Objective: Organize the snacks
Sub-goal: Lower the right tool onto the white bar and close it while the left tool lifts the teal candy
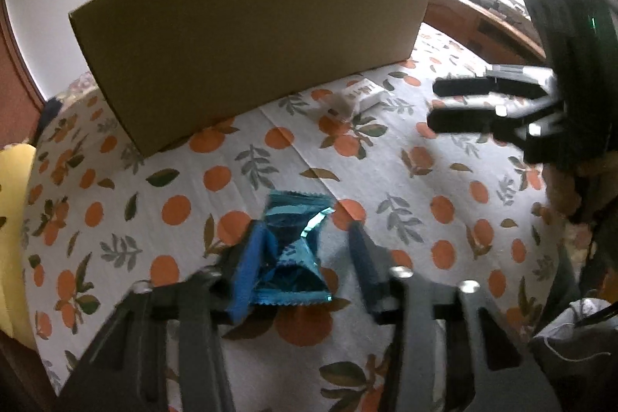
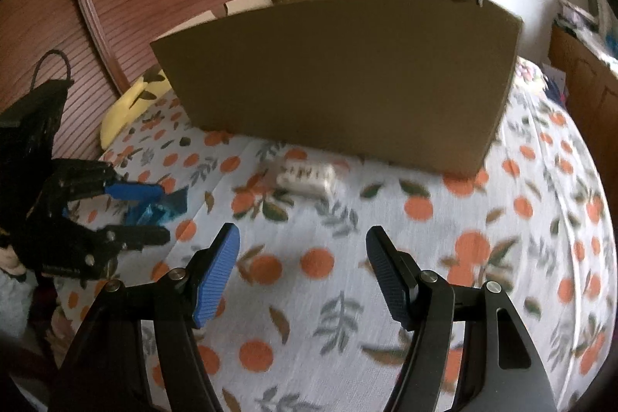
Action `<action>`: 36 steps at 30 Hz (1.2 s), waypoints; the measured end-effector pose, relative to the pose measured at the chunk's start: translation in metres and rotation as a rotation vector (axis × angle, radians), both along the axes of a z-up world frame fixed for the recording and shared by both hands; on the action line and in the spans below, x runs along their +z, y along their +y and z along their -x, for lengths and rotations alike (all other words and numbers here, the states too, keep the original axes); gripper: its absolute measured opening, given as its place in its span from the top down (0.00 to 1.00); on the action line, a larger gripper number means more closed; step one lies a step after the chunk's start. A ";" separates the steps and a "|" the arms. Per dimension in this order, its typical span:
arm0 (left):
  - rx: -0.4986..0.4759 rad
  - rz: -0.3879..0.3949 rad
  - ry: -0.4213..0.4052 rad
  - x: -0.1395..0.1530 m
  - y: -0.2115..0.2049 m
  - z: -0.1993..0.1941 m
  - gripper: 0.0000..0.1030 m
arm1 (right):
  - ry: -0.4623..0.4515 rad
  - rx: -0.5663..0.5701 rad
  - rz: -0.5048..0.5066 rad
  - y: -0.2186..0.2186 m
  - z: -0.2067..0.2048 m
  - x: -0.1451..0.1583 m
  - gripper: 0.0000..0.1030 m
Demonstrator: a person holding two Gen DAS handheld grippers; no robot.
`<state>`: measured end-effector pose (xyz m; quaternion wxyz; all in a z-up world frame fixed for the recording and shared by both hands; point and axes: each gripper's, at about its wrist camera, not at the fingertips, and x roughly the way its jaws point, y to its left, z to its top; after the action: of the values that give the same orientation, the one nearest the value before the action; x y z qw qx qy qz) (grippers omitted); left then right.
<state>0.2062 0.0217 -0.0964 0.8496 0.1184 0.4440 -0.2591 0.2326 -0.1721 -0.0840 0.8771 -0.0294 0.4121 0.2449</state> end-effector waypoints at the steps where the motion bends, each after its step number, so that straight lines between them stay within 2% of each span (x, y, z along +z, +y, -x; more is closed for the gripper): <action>1: 0.005 -0.011 -0.012 0.000 0.000 0.000 0.76 | 0.001 0.008 0.004 0.001 -0.004 0.001 0.32; 4: 0.003 -0.003 -0.026 0.000 -0.002 0.002 0.80 | 0.022 0.053 0.025 0.008 -0.024 0.003 0.33; 13: 0.025 0.046 -0.064 0.005 0.007 0.014 0.80 | 0.037 0.147 0.118 0.034 -0.062 -0.002 0.33; 16: 0.022 0.056 -0.066 0.008 0.008 0.017 0.80 | 0.088 0.184 0.105 0.042 -0.073 -0.008 0.33; 21: 0.019 0.073 -0.068 0.010 0.007 0.019 0.80 | 0.114 0.218 0.168 0.050 -0.074 -0.018 0.33; 26: 0.025 0.088 -0.068 0.011 0.008 0.019 0.80 | 0.148 0.243 0.188 0.048 -0.066 -0.020 0.37; 27: 0.025 0.093 -0.069 0.012 0.009 0.020 0.80 | 0.149 0.251 0.196 0.048 -0.063 -0.020 0.37; 32: 0.031 0.103 -0.075 0.015 0.009 0.022 0.80 | 0.120 0.250 0.265 0.051 -0.055 -0.020 0.59; 36: 0.042 0.118 -0.079 0.018 0.010 0.026 0.80 | 0.108 0.233 0.281 0.052 -0.055 -0.019 0.63</action>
<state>0.1797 0.0318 -0.0784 0.8771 0.0688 0.3966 -0.2619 0.2881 -0.1198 -0.1031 0.8067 -0.1859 0.4827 0.2858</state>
